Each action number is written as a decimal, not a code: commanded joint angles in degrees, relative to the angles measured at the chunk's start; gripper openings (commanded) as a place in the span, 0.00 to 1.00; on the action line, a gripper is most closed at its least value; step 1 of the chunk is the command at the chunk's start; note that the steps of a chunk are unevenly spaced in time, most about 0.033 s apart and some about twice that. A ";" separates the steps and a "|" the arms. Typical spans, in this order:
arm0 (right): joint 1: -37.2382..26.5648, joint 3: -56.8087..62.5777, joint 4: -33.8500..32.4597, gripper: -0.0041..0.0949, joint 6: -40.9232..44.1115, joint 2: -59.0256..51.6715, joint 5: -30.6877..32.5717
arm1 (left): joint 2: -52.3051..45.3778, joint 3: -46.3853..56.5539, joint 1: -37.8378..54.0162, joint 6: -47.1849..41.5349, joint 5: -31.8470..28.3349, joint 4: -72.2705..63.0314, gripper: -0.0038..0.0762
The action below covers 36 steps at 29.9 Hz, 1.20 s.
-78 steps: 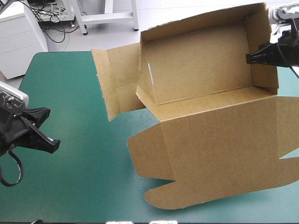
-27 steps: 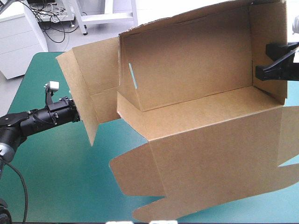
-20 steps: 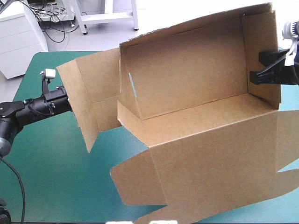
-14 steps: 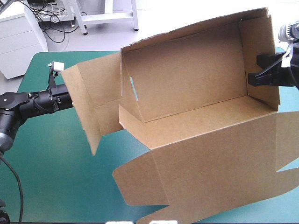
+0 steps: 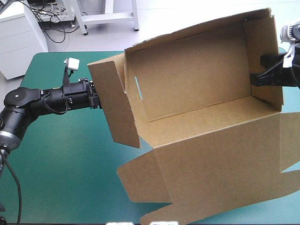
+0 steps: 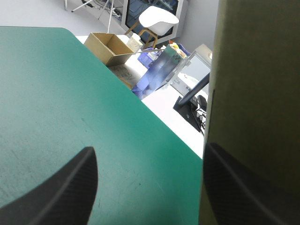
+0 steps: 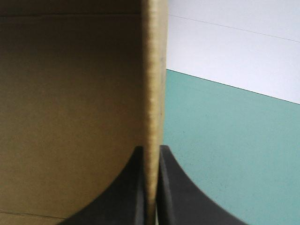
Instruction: Fold the box
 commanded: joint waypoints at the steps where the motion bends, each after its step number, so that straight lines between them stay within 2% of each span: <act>1: -0.29 -1.09 2.94 0.02 0.81 -0.83 -4.08 | -3.11 -1.93 -0.45 -0.24 5.20 -6.80 0.63; 19: -0.29 -1.09 4.41 0.02 1.24 0.35 -7.37 | -8.19 -3.85 -0.45 -1.01 4.98 -9.25 0.63; 27: -0.19 -1.09 5.05 0.02 1.24 1.26 -9.00 | -8.43 -3.85 -0.53 -1.01 4.98 -10.94 0.74; 36: -0.19 -1.09 6.47 0.02 1.59 1.89 -10.32 | -8.53 -3.85 -4.40 0.89 3.88 -11.95 0.74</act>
